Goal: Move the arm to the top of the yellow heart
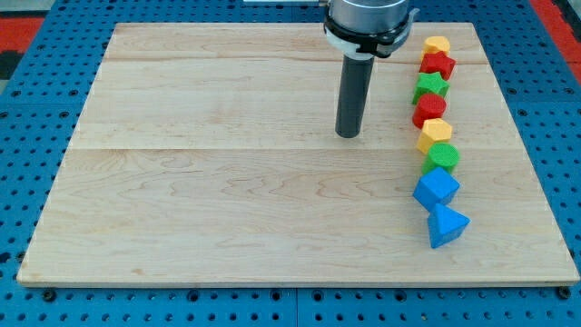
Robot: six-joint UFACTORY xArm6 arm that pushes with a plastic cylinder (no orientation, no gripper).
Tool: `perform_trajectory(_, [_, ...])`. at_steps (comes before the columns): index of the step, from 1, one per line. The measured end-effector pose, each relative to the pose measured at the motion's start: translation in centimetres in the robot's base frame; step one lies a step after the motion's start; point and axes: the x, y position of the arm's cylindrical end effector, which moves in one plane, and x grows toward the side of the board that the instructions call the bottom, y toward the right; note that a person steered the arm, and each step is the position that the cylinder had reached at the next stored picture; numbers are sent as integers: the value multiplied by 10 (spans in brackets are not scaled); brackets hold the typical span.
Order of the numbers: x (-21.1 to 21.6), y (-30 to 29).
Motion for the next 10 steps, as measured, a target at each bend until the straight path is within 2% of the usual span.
perform_trajectory(3, [-12, 11])
perform_trajectory(4, [-48, 22])
perform_trajectory(5, [-106, 28])
perform_trajectory(7, [-191, 30])
perform_trajectory(8, [-223, 63])
perform_trajectory(9, [-223, 75])
perform_trajectory(10, [-224, 113])
